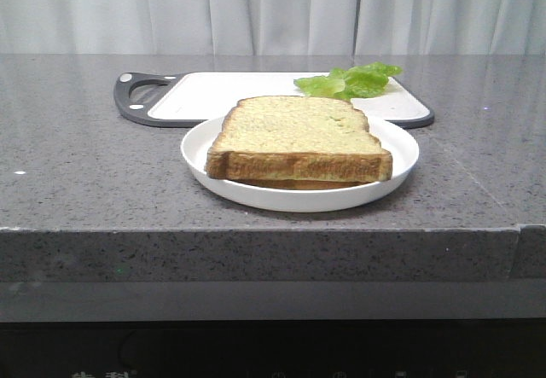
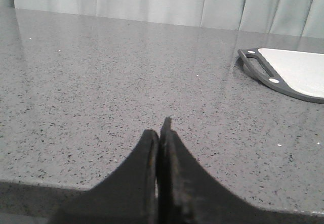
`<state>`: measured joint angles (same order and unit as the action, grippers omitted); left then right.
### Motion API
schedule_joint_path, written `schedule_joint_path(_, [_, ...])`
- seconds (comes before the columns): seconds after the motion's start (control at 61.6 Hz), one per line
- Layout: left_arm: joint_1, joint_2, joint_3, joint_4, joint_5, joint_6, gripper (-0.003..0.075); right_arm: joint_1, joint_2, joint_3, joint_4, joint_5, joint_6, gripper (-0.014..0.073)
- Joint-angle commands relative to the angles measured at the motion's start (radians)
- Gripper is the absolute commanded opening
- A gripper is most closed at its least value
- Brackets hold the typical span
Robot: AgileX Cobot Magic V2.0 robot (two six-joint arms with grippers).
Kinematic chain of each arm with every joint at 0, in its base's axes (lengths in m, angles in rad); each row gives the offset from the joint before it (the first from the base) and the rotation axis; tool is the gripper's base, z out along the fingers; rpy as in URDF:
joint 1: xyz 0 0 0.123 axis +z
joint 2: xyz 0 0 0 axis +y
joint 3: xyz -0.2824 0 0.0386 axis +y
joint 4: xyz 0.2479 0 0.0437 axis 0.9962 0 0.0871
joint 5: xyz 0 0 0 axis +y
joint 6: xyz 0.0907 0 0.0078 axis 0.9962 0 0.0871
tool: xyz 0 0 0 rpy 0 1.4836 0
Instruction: Left arm grabs bread, right arm adds lettuce
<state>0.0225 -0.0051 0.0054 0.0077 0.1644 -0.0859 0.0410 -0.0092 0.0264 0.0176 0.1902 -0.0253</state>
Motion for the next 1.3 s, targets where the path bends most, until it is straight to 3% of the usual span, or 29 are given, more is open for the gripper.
schedule_joint_path(0.0, [-0.007,-0.017,0.007,-0.008,-0.086,-0.001,-0.0019,-0.006,-0.02,-0.004,0.004,-0.083,0.0,-0.0069])
schedule_joint_path(1.283, [-0.007,-0.017,0.007,-0.008,-0.105,-0.001,-0.0019,-0.006,-0.02,-0.004,0.004,-0.087,0.0,-0.0069])
